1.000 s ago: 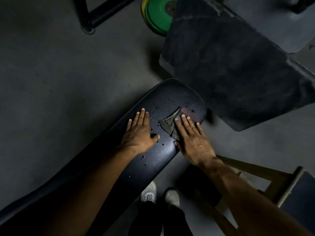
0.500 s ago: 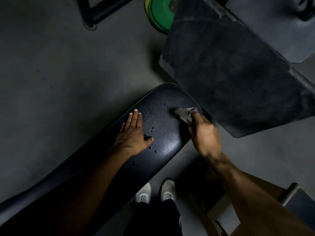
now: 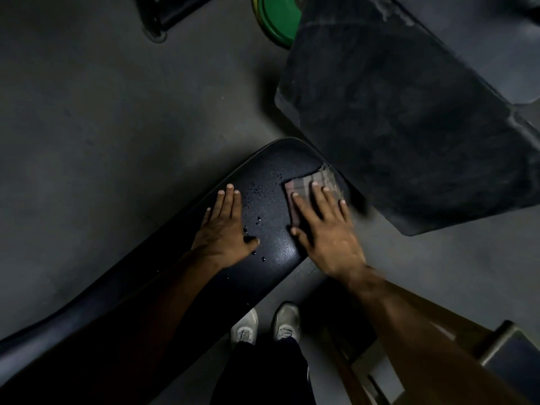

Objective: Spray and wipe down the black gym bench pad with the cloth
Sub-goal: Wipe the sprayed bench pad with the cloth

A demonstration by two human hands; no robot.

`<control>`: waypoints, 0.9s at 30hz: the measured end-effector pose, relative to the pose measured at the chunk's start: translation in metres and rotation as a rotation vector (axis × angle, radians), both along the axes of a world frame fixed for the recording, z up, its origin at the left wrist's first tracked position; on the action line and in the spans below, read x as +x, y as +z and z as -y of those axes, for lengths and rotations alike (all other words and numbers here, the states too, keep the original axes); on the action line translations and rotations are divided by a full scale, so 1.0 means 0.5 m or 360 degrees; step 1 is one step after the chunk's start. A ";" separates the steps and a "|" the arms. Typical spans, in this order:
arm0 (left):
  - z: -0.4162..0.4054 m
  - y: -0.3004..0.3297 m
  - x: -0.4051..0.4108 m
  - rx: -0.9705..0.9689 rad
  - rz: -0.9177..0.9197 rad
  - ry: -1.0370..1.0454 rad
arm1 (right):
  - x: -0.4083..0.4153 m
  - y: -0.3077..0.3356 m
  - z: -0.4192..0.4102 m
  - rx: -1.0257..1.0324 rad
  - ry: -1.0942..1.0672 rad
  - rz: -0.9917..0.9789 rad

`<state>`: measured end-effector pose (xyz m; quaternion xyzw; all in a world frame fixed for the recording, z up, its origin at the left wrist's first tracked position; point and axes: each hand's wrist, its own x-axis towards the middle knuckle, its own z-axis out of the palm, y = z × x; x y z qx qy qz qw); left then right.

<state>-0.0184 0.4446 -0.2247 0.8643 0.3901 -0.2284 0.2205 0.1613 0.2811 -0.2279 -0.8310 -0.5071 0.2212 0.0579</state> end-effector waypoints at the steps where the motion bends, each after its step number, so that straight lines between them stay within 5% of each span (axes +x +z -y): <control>1: -0.001 0.000 0.001 -0.0003 -0.0004 0.0000 | -0.007 -0.015 -0.001 -0.0119 0.0062 0.0035; 7: -0.005 0.005 0.001 -0.0038 -0.0028 -0.0030 | -0.035 -0.011 0.052 -0.0245 0.0273 0.0081; 16: -0.006 0.000 -0.007 -0.0041 0.0035 -0.0023 | 0.055 -0.010 -0.069 -0.0286 -0.0353 -0.0145; 23: -0.009 0.000 -0.007 -0.0046 0.0028 -0.0023 | -0.018 0.008 -0.099 -0.0316 0.0294 -0.0091; 27: -0.016 0.000 -0.012 -0.0059 0.0031 -0.0044 | 0.020 -0.005 -0.026 -0.0285 0.0227 -0.0003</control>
